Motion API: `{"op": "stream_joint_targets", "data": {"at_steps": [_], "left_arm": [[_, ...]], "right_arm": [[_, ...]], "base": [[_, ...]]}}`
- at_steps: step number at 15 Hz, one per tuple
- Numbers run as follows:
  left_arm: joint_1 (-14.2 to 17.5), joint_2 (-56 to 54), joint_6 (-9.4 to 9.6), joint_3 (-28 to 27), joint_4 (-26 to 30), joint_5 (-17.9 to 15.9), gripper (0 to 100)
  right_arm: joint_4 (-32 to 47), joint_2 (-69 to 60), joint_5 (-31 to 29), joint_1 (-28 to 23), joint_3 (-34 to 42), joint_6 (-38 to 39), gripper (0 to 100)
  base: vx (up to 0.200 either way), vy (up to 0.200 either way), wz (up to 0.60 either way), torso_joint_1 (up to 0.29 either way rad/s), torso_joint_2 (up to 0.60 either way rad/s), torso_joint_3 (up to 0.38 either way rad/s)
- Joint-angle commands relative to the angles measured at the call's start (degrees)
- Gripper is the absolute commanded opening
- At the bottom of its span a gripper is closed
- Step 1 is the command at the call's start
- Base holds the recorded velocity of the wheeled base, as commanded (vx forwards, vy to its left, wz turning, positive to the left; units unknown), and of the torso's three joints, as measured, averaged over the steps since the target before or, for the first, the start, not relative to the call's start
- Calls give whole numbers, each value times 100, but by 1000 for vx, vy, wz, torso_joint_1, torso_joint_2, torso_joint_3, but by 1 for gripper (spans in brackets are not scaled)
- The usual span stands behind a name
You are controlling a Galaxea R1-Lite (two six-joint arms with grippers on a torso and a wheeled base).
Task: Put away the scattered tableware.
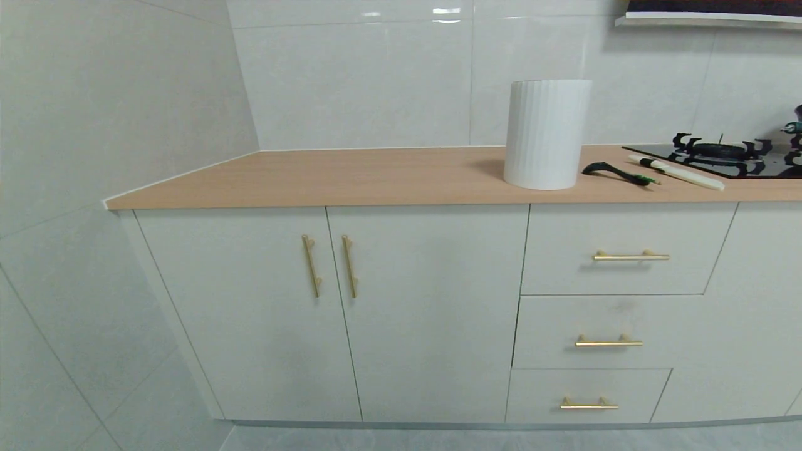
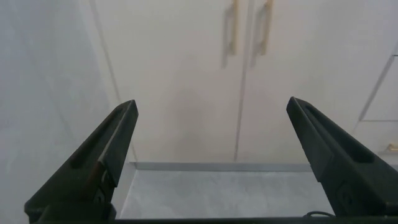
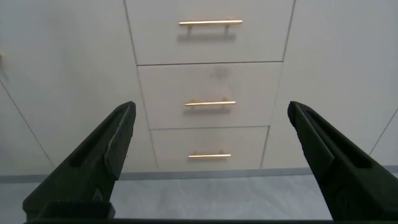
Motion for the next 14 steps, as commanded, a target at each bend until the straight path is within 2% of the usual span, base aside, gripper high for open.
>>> {"op": "stream_joint_targets", "data": {"at_steps": [1,7,14], "left_arm": [[2,0,0,0,-2,0,100],[2,0,0,0,-2,0,100],[2,0,-9,0,-2,0,100]], "right_arm": [[-2,11,-1,4,0,0,100],[-2,11,-1,4,0,0,100],[-2,2,-1,4,0,9,100]], "base": [[0,-200,0,7,7,2],[0,-200,0,3,5,5],[0,0,0,0,0,0]]}}
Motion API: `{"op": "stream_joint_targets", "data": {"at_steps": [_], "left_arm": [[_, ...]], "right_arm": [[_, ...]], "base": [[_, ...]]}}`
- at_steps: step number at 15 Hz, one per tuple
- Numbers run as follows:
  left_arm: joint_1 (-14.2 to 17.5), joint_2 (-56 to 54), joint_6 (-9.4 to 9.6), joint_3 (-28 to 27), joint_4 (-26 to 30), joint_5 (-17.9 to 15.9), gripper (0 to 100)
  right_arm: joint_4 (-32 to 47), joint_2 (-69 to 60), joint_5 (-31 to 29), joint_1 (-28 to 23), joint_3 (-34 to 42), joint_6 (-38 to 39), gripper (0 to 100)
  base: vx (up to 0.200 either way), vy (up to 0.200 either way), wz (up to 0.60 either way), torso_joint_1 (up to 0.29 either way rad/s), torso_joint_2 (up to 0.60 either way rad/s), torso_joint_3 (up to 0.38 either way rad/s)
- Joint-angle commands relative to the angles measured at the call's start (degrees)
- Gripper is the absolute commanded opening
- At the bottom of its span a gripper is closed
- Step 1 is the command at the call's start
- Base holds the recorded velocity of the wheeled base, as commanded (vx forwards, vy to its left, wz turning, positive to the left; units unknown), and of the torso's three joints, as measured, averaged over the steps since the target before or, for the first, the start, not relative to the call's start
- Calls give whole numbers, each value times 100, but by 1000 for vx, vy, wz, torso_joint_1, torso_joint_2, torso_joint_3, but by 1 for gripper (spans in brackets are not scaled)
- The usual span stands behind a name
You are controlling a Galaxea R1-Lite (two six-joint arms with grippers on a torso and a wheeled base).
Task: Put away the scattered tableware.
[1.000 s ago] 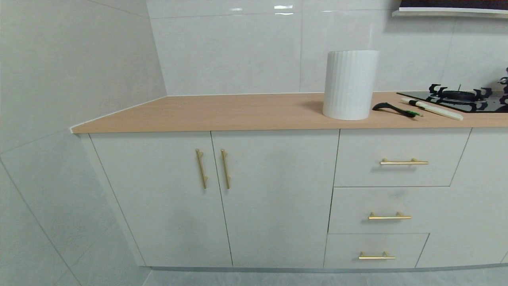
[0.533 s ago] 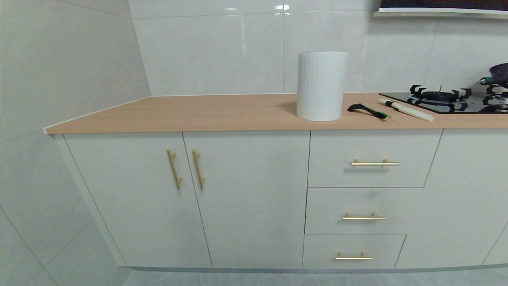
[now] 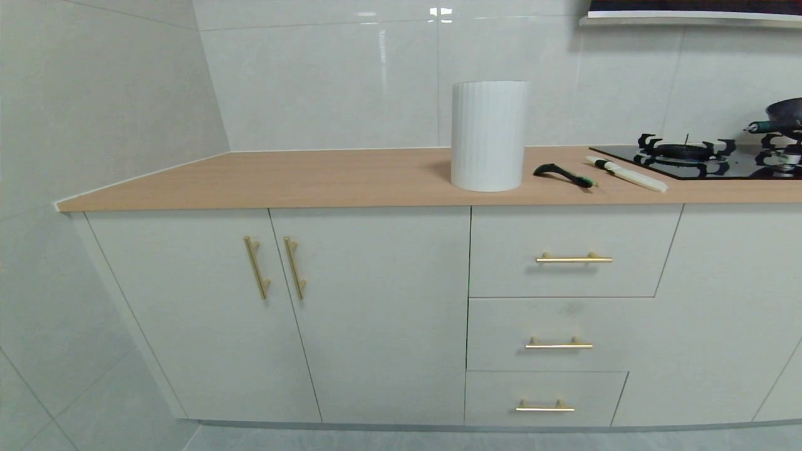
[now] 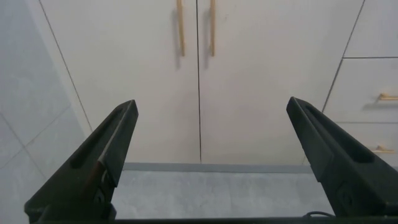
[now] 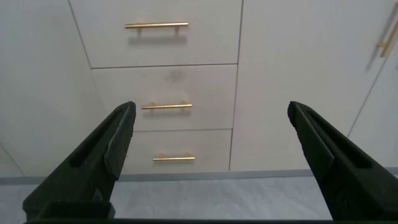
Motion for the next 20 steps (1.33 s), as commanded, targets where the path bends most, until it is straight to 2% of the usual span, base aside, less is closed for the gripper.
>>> {"op": "stream_joint_targets", "data": {"at_steps": [1,5,17,19,20], "left_arm": [[2,0,4,0,0,0,100],[2,0,-5,0,0,0,100],[2,0,-5,0,0,0,100],[2,0,-14,0,0,0,100],[2,0,-5,0,0,0,100]], "right_arm": [[-2,16,-4,2,0,-4,100],[-2,7,-4,2,0,22,100],[-28,16,14,-7,0,-242,100],[-55,394,40,98,-1072,-31,100],[-28,710,49,257,-1222,-40,100]], "base": [[200,0,0,-2,-2,12],[200,0,0,0,4,0],[0,0,0,0,0,0],[0,0,0,0,0,0],[0,0,0,0,0,0]]}}
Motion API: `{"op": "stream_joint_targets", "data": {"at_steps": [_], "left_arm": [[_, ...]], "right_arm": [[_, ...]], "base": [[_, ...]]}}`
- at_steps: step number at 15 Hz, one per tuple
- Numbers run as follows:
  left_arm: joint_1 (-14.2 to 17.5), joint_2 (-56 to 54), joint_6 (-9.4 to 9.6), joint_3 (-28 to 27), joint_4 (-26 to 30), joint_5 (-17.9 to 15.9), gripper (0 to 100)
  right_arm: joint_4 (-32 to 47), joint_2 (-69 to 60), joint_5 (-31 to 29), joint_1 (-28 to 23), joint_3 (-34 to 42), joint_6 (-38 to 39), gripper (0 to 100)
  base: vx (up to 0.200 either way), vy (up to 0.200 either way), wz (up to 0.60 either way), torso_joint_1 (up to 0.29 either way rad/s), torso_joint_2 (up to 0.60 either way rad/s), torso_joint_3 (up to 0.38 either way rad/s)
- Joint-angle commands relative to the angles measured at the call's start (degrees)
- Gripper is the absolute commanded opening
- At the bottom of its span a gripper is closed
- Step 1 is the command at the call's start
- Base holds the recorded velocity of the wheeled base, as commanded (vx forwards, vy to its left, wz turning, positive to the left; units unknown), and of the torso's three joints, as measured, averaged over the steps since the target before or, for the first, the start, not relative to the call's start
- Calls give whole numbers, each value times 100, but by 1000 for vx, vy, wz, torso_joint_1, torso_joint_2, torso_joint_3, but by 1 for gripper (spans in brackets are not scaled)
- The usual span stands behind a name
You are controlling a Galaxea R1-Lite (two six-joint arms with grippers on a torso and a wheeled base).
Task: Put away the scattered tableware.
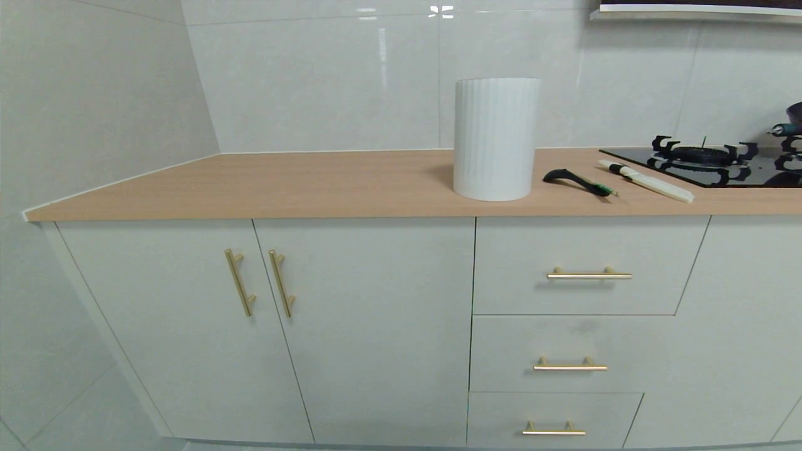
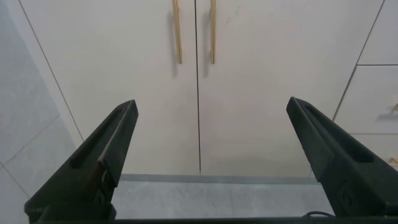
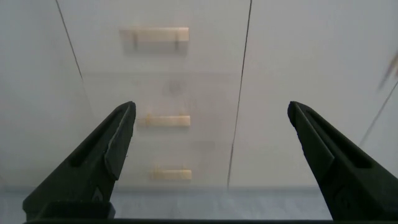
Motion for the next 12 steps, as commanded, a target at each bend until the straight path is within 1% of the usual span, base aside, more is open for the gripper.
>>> {"op": "stream_joint_targets", "data": {"at_steps": [1,3,4,6,8,9,10,11,12], "left_arm": [[2,0,-3,0,0,0,100],[2,0,-3,0,0,0,100],[2,0,6,0,0,9,100],[2,0,-3,0,0,0,100],[2,0,-3,0,0,0,100],[2,0,-3,0,0,9,100],[2,0,-3,0,0,0,100],[2,0,-3,0,0,0,100],[2,0,-3,0,0,9,100]], "right_arm": [[9,1035,30,393,-784,77,100],[-26,2415,30,744,-846,77,100],[-35,3013,30,779,-907,77,100],[-43,4428,100,894,-1276,95,100],[-43,5518,100,894,-1602,95,100],[-131,6651,109,894,-2006,77,100],[-307,7275,126,894,-2226,69,100],[-342,7354,126,894,-2252,69,100],[-790,8260,126,894,-2533,69,100]], "base": [[0,0,0,0,0,0],[0,0,0,0,0,0],[0,0,0,0,0,0],[0,0,0,0,0,0],[0,0,0,0,0,0],[0,0,0,0,0,0],[0,0,0,0,0,0],[0,0,0,0,0,0],[0,0,0,0,0,0]]}}
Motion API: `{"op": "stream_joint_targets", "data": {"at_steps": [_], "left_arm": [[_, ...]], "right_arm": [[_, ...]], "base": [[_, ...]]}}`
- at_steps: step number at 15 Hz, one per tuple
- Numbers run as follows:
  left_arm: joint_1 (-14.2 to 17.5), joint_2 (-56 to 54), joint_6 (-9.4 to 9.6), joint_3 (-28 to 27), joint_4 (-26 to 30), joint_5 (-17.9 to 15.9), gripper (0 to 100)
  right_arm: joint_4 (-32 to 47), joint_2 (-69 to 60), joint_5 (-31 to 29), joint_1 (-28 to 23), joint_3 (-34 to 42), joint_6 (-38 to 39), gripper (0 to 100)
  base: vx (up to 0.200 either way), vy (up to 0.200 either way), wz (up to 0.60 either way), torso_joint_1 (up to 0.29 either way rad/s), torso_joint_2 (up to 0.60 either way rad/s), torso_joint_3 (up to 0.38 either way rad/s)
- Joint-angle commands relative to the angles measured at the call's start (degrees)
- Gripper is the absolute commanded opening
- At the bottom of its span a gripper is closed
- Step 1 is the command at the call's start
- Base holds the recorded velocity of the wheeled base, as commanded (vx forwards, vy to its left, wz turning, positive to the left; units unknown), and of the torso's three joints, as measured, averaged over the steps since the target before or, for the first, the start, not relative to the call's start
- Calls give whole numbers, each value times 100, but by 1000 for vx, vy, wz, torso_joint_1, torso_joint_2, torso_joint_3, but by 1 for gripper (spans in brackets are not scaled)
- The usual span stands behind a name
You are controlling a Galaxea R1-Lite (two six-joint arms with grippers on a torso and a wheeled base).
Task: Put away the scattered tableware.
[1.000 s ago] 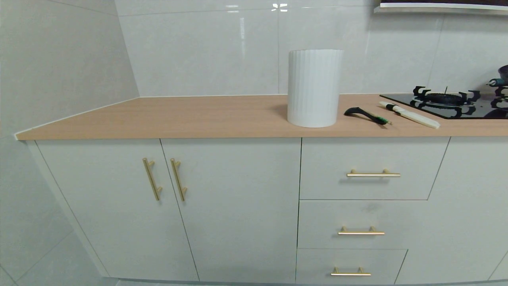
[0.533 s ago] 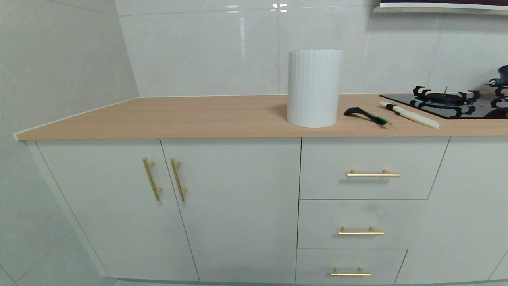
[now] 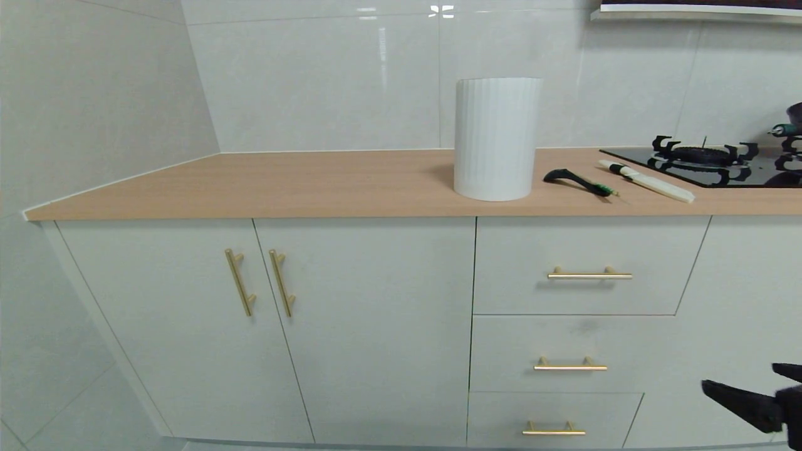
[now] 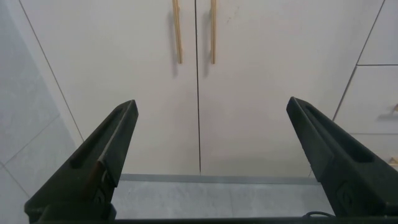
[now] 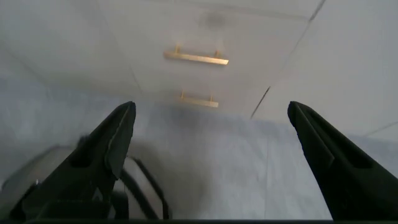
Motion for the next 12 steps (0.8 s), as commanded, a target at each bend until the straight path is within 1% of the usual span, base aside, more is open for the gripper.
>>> {"op": "stream_joint_targets", "data": {"at_steps": [1,3,5,9,12], "left_arm": [[4,0,0,0,0,0,100],[4,0,8,0,0,0,100],[4,0,0,0,0,9,100],[4,0,0,0,0,9,100],[4,0,0,0,0,0,100]], "right_arm": [[-590,2483,18,49,-766,-7,100],[-871,3476,18,31,-1091,-15,100],[-1170,4091,18,-30,-1258,-24,100],[-2234,5295,-17,-30,-1320,-15,100],[-2708,5946,-35,-30,-1302,2,100]], "base": [[0,0,0,0,0,0],[0,0,0,0,0,0],[0,0,0,0,0,0],[0,0,0,0,0,0],[0,0,0,0,0,0]]}}
